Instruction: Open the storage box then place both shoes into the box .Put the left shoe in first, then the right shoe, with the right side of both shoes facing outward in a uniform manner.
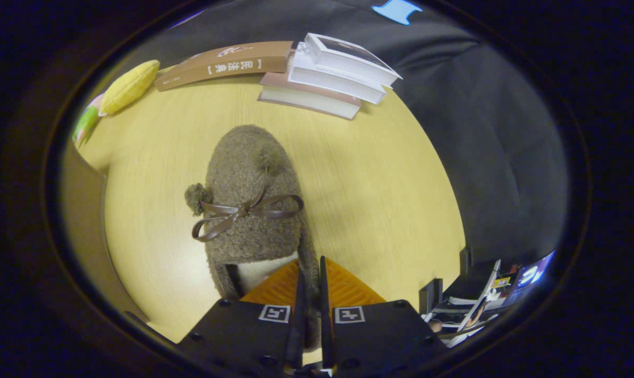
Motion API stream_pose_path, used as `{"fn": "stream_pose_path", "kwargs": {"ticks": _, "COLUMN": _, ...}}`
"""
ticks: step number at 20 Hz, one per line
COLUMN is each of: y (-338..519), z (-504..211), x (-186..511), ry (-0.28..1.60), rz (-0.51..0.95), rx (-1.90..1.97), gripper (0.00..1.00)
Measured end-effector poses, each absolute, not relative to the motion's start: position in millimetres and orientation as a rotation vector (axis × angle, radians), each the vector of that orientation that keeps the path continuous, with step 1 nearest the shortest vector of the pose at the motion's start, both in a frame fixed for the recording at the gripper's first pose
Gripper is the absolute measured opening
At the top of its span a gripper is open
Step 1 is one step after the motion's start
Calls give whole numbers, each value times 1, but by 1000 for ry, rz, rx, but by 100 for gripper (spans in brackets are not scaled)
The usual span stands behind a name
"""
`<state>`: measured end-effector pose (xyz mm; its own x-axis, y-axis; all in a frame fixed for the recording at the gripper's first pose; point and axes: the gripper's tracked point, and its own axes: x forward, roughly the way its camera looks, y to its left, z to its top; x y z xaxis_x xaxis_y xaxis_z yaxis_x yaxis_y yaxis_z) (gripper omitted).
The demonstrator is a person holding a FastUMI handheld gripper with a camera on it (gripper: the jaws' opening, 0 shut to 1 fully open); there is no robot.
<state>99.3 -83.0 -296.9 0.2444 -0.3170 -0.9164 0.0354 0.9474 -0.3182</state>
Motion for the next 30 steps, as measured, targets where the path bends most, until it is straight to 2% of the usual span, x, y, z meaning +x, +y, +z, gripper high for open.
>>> {"fn": "stream_pose_path", "kwargs": {"ticks": 7, "y": -77, "z": -297, "x": 98, "ry": 1275, "rz": -272, "rx": -235, "gripper": 4}}
{"fn": "stream_pose_path", "kwargs": {"ticks": 12, "y": -79, "z": -272, "x": 104, "ry": 1227, "rz": -310, "rx": -260, "gripper": 4}}
{"fn": "stream_pose_path", "kwargs": {"ticks": 20, "y": -73, "z": -193, "x": 104, "ry": 1105, "rz": -359, "rx": -275, "gripper": 3}}
{"fn": "stream_pose_path", "kwargs": {"ticks": 30, "y": -19, "z": -110, "x": 87, "ry": 1047, "rz": -322, "rx": -377, "gripper": 3}}
